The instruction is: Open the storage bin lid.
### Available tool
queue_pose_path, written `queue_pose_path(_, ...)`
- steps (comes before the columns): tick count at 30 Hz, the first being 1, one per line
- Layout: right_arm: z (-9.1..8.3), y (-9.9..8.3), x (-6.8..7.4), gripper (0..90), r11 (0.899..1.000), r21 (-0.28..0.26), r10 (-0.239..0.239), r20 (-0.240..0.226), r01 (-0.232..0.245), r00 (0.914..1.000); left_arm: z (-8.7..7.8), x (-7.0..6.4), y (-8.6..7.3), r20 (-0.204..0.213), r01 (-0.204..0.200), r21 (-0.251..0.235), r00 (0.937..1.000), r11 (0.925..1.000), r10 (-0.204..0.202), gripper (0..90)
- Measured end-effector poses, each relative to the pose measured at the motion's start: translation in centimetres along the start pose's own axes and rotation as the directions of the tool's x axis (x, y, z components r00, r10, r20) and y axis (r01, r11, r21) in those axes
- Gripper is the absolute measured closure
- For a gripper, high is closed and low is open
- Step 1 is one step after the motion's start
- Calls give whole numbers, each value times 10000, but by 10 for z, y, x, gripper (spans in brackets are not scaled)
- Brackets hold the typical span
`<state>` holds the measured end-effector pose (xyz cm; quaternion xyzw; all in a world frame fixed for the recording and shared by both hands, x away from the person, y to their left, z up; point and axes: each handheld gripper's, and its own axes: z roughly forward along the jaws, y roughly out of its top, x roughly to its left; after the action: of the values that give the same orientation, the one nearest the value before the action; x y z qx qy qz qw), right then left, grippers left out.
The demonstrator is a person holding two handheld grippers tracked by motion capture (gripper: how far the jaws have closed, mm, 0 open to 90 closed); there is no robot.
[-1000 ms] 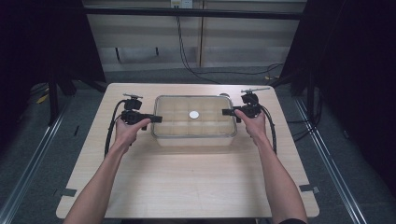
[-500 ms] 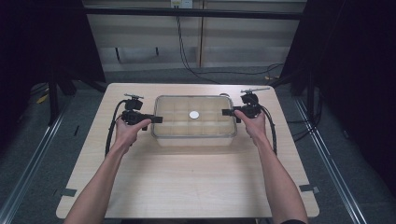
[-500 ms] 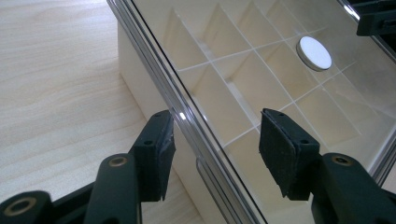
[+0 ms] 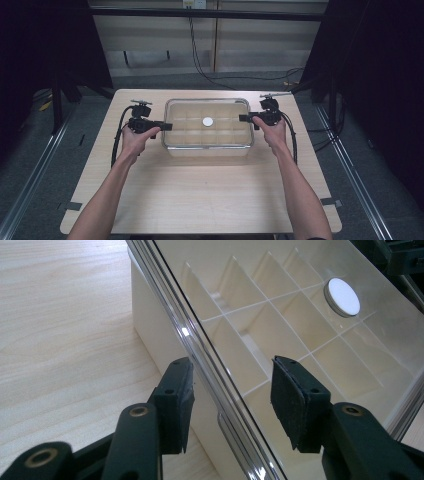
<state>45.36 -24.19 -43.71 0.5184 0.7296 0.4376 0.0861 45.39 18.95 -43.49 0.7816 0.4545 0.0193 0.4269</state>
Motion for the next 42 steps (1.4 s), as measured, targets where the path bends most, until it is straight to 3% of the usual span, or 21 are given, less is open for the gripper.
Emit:
queue_pose_path(4,-3,0,2,435,9999,-116,46,20,-46,10000,-2,-8,2,102,-182,-20,9998,9998,182,508)
queue_pose_path(12,-10,2,5,494,9994,-320,133,-152,-138,9998,-9,-7,3,115,-71,-336,9999,9994,75,563)
queue_pose_path(23,-24,-7,-1,579,9954,-556,727,-895,-778,9933,-12,-13,3,131,-112,-480,9998,9988,119,597)
queue_pose_path(42,-43,-7,12,633,9945,-609,796,-950,-856,9923,-23,-19,4,380,-284,-627,9988,9976,308,641)
